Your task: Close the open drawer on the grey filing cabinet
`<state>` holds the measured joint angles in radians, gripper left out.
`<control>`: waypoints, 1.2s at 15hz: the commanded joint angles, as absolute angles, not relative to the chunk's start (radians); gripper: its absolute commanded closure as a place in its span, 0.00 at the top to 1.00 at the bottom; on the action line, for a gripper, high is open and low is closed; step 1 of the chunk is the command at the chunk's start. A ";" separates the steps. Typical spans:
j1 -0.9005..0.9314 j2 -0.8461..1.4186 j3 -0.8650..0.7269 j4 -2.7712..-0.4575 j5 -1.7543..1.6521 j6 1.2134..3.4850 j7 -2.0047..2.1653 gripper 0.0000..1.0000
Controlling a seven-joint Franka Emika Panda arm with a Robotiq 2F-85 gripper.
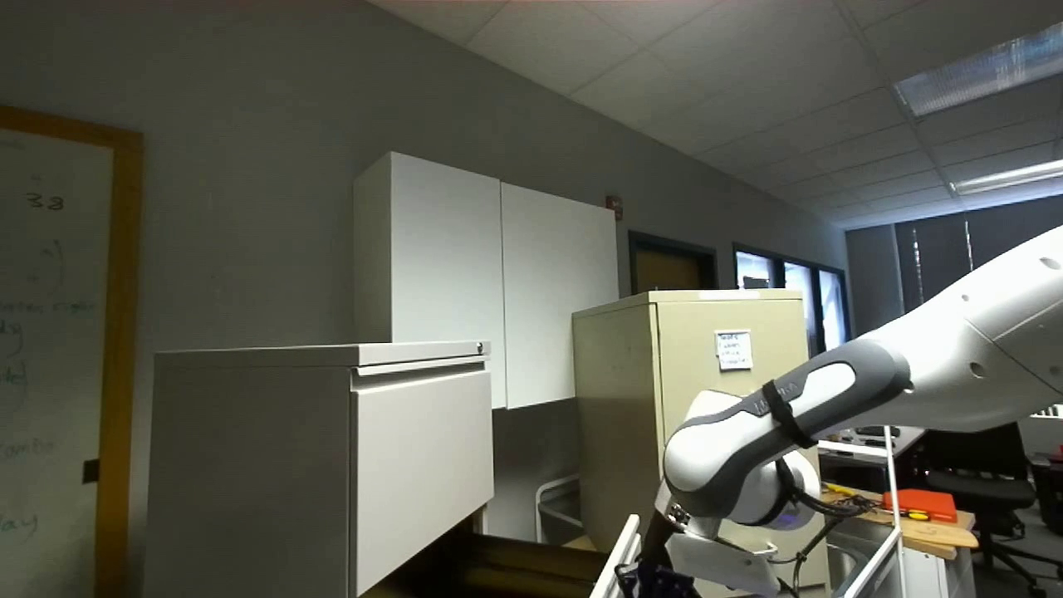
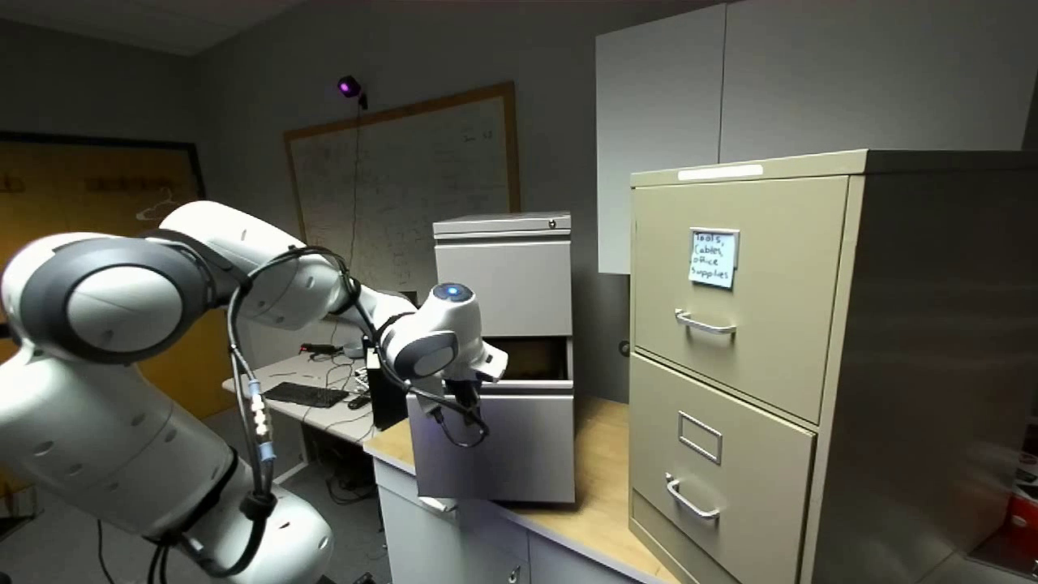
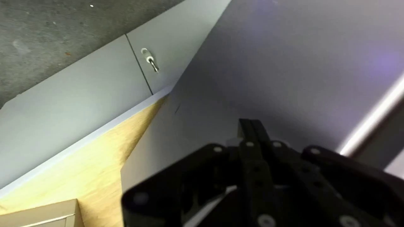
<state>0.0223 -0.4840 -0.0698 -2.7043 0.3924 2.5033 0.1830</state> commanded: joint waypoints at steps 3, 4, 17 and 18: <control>0.149 -0.402 -0.213 -2.631 0.772 2.628 0.007 0.00; 0.156 -0.399 -0.230 -2.614 0.844 2.623 -0.028 0.00; 0.380 -0.093 -0.423 -2.319 1.773 2.419 -0.569 0.00; 0.221 -0.047 -0.268 -2.297 1.803 2.361 -0.581 0.00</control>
<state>0.3480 -0.1615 -0.4137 -2.4286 1.6793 2.4976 -0.5221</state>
